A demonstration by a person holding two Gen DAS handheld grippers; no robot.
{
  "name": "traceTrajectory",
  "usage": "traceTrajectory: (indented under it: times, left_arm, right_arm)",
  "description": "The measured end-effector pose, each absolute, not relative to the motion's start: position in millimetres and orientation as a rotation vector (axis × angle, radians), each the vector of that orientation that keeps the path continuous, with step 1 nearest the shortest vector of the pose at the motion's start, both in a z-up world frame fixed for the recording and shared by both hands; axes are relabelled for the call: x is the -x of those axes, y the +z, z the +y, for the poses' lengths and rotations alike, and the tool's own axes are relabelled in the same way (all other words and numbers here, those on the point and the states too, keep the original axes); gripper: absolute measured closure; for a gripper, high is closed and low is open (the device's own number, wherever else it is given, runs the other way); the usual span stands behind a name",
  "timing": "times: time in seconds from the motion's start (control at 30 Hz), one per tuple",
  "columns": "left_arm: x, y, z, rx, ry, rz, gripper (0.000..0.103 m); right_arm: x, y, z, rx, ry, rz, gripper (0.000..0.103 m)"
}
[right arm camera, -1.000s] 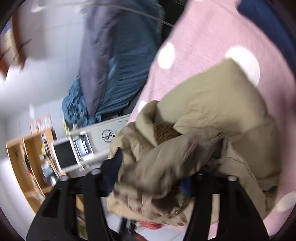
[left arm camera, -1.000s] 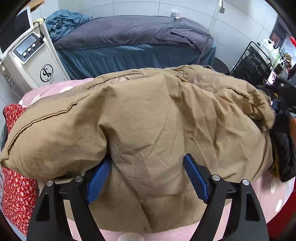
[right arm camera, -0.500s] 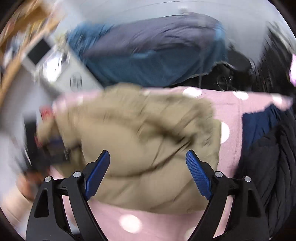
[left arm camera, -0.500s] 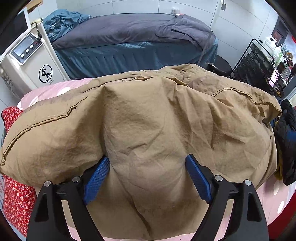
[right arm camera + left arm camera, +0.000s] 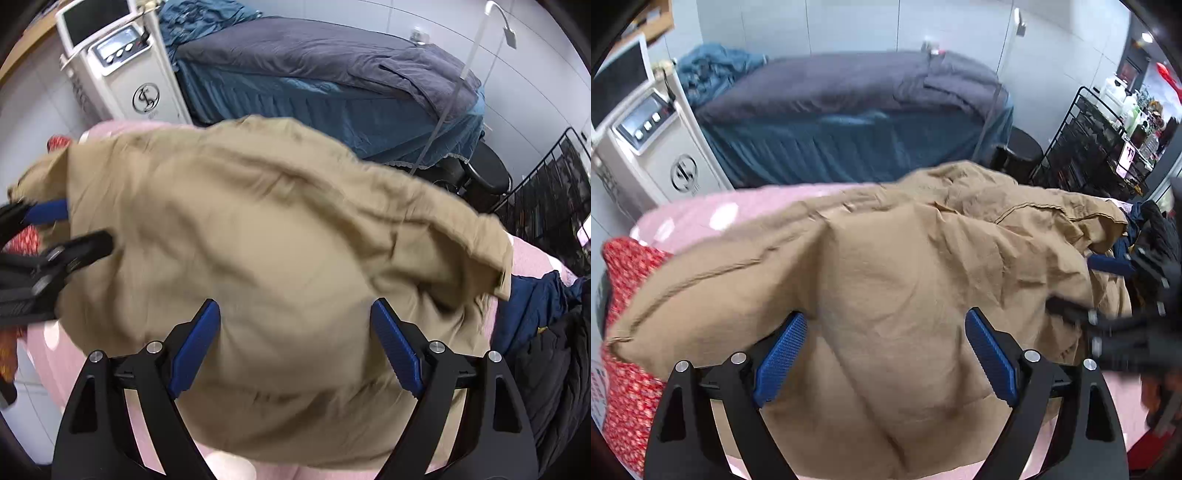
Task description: Fold large clothes
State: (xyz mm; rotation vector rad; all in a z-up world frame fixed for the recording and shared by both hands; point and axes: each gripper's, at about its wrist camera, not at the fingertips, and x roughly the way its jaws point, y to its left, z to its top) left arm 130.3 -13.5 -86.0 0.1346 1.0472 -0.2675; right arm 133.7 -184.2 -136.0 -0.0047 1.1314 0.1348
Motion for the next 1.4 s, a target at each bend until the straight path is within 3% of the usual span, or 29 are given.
traceTrajectory:
  times: [0.2,0.4,0.43,0.6,0.77,1.0,1.4]
  left_arm:
    - [-96,-95,25,-0.17,-0.124,0.969,0.017]
    - [-147,-99,59,-0.131,-0.033,0.975,0.017]
    - [-162,-99,60,-0.108,-0.041,0.988,0.012]
    - [-220,-120,58,-0.098,-0.05,1.085,0.005]
    - [-261,-157,77,0.039,-0.055,1.237,0.005]
    - [-285,-182,78,0.025,-0.063,1.309,0.005]
    - [-286,-207,70,-0.005,-0.037,1.242,0.005]
  right_arm:
    - [-152,-149,-206,-0.117,0.145,1.181,0.017]
    - [-178,-150,-216,-0.169,0.093,1.181,0.017]
    - [-183,-149,-218,-0.173,0.078,1.184,0.017]
    - [-212,-165,-236,-0.225,0.006,1.253,0.016]
    - [-232,-197,-247,-0.271,0.017,1.325,0.009]
    - [-252,-233,-246,-0.292,0.003,1.398,0.006]
    - [-253,-253,-240,-0.265,-0.016,1.373,0.005]
